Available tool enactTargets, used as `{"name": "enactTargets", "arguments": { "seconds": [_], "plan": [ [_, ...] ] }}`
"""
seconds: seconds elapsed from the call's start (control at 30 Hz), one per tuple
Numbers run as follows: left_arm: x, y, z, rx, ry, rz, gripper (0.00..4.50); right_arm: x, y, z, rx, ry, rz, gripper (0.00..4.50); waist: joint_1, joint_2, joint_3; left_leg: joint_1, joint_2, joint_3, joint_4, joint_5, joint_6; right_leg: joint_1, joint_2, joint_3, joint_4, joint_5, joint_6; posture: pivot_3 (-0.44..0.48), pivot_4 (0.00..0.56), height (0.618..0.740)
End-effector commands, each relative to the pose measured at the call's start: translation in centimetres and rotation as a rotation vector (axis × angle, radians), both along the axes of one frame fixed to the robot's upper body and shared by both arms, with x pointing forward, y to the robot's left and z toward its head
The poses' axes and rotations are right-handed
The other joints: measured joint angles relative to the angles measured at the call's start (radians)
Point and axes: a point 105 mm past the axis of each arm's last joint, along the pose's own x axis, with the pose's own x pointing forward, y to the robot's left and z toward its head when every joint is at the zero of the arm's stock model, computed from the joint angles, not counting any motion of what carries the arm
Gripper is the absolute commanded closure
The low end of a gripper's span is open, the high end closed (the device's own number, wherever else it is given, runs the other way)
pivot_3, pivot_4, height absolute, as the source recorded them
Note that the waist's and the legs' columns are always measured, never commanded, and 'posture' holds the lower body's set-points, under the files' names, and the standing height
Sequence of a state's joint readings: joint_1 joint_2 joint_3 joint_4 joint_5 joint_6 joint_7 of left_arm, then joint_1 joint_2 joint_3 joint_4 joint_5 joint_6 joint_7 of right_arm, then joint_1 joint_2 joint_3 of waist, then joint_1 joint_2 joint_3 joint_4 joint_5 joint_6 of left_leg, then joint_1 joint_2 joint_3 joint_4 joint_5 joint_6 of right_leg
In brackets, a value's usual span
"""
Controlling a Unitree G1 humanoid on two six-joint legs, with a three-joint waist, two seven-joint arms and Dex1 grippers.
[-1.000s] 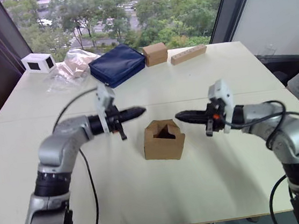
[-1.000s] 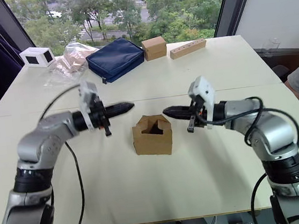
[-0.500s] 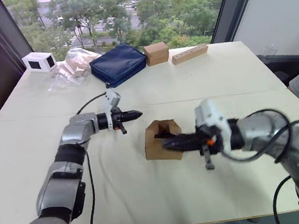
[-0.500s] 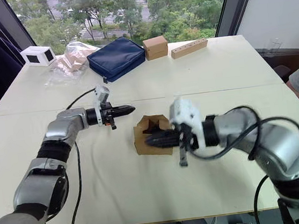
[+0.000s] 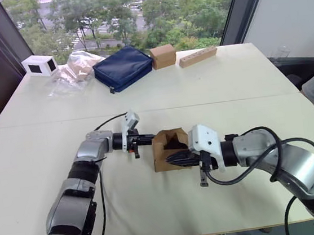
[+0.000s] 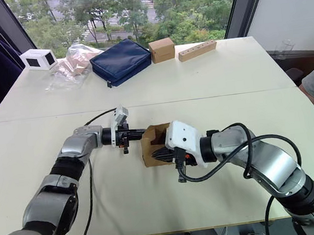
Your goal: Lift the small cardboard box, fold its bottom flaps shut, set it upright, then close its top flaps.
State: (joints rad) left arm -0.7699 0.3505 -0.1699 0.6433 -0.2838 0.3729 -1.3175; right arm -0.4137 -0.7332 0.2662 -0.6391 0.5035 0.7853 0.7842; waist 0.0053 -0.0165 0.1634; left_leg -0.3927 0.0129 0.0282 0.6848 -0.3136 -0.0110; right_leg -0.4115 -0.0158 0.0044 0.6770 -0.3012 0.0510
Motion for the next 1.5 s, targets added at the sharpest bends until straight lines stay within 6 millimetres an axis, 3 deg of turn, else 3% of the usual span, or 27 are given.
{"name": "enactTargets", "arguments": {
  "seconds": [0.03, 0.47, 0.63, 0.8, 0.97, 1.17, 1.5],
  "plan": [
    [-0.1, -0.5, 1.0, -0.013, -0.041, -0.018, 4.44, 0.7, 0.1, 0.6, 0.002, -0.059, -0.011, 4.5, 0.001, 0.0, 0.0, 0.0, 0.0, 0.0, 0.0, 0.0, 0.0, 0.0, 0.0, 0.0, 0.0, 0.0, 0.0, 0.0, 0.15, 0.74],
    [0.1, -0.2, 1.1, -0.027, -0.068, 0.041, 4.44, 1.6, 0.5, -0.5, -0.017, -0.036, -0.022, 4.5, 0.0, 0.0, 0.0, 0.0, 0.0, 0.0, 0.0, 0.0, 0.0, 0.0, 0.0, 0.0, 0.001, 0.0, 0.0, 0.0, 0.15, 0.74],
    [0.9, 2.3, 2.9, -0.041, -0.14, 0.155, 4.44, 1.7, 0.6, -0.8, 0.008, -0.007, -0.023, 4.5, -0.009, 0.0, 0.0, 0.0, 0.0, 0.0, 0.0, 0.0, 0.0, 0.0, 0.0, 0.0, 0.001, 0.0, 0.0, 0.0, 0.15, 0.74],
    [-2.3, 4.9, 6.3, -0.027, -0.221, 0.163, 4.44, 2.1, 0.0, -0.7, 0.054, 0.027, -0.042, 4.5, -0.022, 0.0, 0.0, 0.0, 0.0, -0.001, -0.001, 0.0, 0.0, -0.001, 0.0, 0.0, 0.002, 0.0, 0.0, 0.0, 0.15, 0.74],
    [-7.2, 4.2, 8.0, -0.034, -0.183, 0.068, 4.44, 2.2, -0.2, -0.8, 0.081, 0.047, -0.047, 4.5, -0.016, 0.0, 0.0, 0.001, 0.0, -0.001, -0.001, 0.0, 0.0, 0.001, -0.002, 0.0, 0.002, 0.0, 0.0, 0.0, 0.15, 0.74],
    [-9.3, 2.8, 7.3, -0.032, -0.15, 0.052, 4.44, 2.6, -0.2, -0.7, 0.099, 0.057, -0.05, 4.5, -0.019, 0.0, 0.0, 0.002, 0.0, -0.001, -0.001, 0.0, 0.0, 0.001, -0.003, -0.001, 0.001, 0.0, 0.0, 0.0, 0.15, 0.74],
    [-8.9, 1.7, 4.5, 0.011, -0.14, 0.087, 4.44, 3.1, -0.4, -0.3, 0.106, 0.042, -0.057, 4.5, -0.018, 0.0, 0.0, 0.002, 0.0, -0.001, -0.001, 0.0, 0.0, 0.002, -0.002, -0.001, 0.001, 0.0, 0.0, 0.0, 0.15, 0.74]
  ]
}}
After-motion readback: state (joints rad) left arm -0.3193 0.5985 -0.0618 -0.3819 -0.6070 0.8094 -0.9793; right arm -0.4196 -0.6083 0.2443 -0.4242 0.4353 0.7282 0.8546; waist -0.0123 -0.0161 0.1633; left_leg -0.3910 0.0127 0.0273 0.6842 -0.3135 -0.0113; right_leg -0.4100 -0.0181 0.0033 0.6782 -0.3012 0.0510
